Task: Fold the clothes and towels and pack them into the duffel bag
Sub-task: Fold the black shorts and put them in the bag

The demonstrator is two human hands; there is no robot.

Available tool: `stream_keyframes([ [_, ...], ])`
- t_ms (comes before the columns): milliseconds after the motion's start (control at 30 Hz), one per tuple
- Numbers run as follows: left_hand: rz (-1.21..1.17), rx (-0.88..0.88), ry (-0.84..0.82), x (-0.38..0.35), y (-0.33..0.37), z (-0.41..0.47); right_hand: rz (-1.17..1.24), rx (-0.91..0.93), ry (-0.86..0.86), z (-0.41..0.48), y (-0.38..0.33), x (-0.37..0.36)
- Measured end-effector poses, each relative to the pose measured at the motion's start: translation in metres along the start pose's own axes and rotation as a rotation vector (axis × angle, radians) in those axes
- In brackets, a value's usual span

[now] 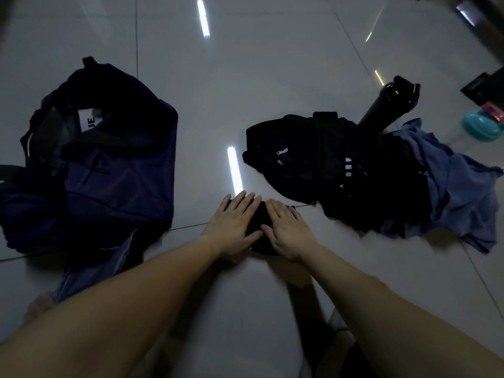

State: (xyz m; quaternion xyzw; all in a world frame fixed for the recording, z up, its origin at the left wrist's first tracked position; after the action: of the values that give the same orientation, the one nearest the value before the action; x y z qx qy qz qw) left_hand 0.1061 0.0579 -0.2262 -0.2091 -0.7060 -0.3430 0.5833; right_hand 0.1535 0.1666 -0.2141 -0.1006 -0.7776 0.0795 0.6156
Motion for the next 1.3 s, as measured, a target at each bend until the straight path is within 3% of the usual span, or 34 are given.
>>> stream_keyframes([
  [133,0.042,0.033,0.04,0.011,-0.01,-0.011,-0.046,-0.04,0.005,-0.001,-0.001,-0.003],
  [200,-0.015,0.163,0.157,0.029,-0.029,-0.024,-0.112,-0.1,0.033,-0.002,-0.008,0.0],
  [300,-0.268,0.616,0.32,0.047,-0.081,-0.058,-0.23,-0.267,0.069,-0.004,-0.021,-0.004],
  [367,-0.505,0.953,0.221,0.029,-0.103,-0.081,-0.262,-0.314,0.087,-0.004,-0.033,0.0],
  [467,-0.941,1.138,0.143,0.003,-0.087,-0.09,-0.251,-0.272,0.036,0.002,-0.042,0.003],
  [600,-1.294,1.198,0.118,-0.003,-0.048,-0.075,-0.209,-0.257,0.043,0.003,-0.049,0.015],
  [833,-1.523,1.257,0.097,0.0,-0.035,-0.061,0.051,-0.306,0.255,-0.009,-0.035,0.017],
  [1133,-1.43,1.0,0.179,0.077,-0.07,-0.023,0.992,-0.516,0.375,0.017,-0.027,0.049],
  [1200,-1.478,0.931,0.164,0.105,-0.075,-0.022,1.283,-0.583,0.264,0.029,-0.038,0.064],
  [1300,-1.544,0.877,0.098,0.137,-0.074,-0.031,1.535,-0.46,-0.094,0.043,-0.077,0.085],
])
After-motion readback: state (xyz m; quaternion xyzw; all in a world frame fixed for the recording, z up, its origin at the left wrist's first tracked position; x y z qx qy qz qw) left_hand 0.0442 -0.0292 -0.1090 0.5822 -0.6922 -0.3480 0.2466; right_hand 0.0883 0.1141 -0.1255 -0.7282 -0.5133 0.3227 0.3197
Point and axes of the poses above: each hand's wrist, its own z-axis towards the middle knuckle, its own x-axis out of the back of the hand, y = z × x, the point moved 9 cm from there along z, towards the middle knuckle, and after that the axes turned 10 degrees about y, right-handed, at the moved point
